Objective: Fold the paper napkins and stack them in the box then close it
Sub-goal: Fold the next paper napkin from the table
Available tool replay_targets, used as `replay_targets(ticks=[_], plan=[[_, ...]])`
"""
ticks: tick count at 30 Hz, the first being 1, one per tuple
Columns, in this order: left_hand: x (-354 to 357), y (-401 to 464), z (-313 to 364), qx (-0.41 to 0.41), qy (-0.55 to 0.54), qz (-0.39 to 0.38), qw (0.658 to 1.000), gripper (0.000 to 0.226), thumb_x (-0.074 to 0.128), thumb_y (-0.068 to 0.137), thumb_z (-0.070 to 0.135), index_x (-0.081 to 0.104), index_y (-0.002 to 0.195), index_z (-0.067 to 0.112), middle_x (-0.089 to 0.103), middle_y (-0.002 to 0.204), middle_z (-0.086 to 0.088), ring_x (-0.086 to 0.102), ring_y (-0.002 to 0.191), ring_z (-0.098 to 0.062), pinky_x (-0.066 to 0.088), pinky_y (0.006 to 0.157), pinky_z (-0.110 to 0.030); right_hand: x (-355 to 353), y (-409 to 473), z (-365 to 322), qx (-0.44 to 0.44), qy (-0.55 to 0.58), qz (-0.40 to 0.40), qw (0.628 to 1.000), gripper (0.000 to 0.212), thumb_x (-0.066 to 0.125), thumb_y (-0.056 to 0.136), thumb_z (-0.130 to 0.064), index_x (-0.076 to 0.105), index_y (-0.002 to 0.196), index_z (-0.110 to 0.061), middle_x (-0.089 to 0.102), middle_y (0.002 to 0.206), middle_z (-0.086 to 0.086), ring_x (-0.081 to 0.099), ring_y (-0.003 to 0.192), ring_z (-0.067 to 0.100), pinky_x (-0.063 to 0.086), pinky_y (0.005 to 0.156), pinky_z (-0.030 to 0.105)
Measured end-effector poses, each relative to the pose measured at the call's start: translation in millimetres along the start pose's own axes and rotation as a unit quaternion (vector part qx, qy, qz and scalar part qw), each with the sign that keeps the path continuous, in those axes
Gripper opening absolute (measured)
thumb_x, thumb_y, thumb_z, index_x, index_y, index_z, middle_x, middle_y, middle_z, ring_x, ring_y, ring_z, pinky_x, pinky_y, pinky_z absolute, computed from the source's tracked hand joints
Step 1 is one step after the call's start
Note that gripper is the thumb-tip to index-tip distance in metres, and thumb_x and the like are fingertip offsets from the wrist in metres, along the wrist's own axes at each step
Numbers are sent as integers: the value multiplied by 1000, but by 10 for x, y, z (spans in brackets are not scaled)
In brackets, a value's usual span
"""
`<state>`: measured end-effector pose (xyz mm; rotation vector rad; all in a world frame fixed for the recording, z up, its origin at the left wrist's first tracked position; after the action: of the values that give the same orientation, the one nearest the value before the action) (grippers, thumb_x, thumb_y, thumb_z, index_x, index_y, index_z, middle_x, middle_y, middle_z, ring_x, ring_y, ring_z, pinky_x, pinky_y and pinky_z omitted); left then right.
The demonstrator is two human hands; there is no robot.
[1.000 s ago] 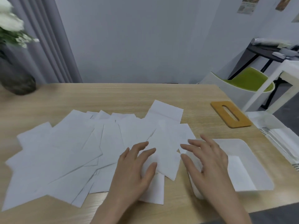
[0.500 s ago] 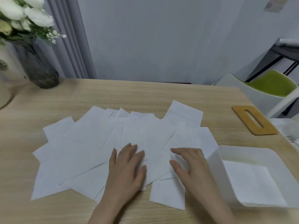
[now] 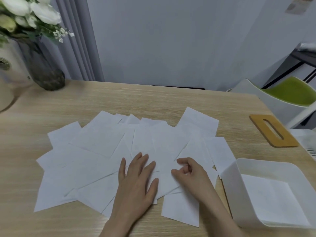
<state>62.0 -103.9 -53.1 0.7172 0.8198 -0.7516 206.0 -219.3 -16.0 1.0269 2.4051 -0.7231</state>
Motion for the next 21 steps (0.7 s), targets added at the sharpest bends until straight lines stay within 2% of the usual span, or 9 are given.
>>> replay_targets(ticks=[5,9,14,21], plan=[[0,-9,0,3,-4,6,1000,46,42,91,41,64,124,19,54,141,-2,35,140,-16,8,117,-48,40,61,-5,-6,-19,26,999,8,66,81,-34,64,86,-28,52,56,-16,52,65,3,41,66,26],[-11,-11,0,5,-7,12,1000,45,43,91,40,64,124,19,54,140,-2,34,140,-15,8,117,-46,33,49,0,-4,-19,46,999,8,65,83,-31,65,76,-26,54,54,-21,54,65,4,43,66,30],[-20,-14,-5,0,-17,13,1000,47,42,92,41,63,127,19,52,142,-1,33,140,-14,6,119,-45,-23,-4,50,-1,-4,65,998,10,64,85,-26,62,76,-22,51,53,-15,52,63,8,44,68,33],[-16,-21,4,-13,-19,15,1000,48,39,93,43,62,128,20,52,142,0,36,140,-15,5,118,-47,-174,-114,201,-1,28,97,995,14,61,88,-17,57,75,-17,36,41,-13,35,44,2,30,56,30]])
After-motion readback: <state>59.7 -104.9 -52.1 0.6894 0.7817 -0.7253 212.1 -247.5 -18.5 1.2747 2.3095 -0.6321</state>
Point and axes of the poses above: each hand's wrist, its own y-axis towards the middle knuckle, its own x-axis out of the palm, z = x × y, the point moved 2 cm from there along y, towards the middle knuckle
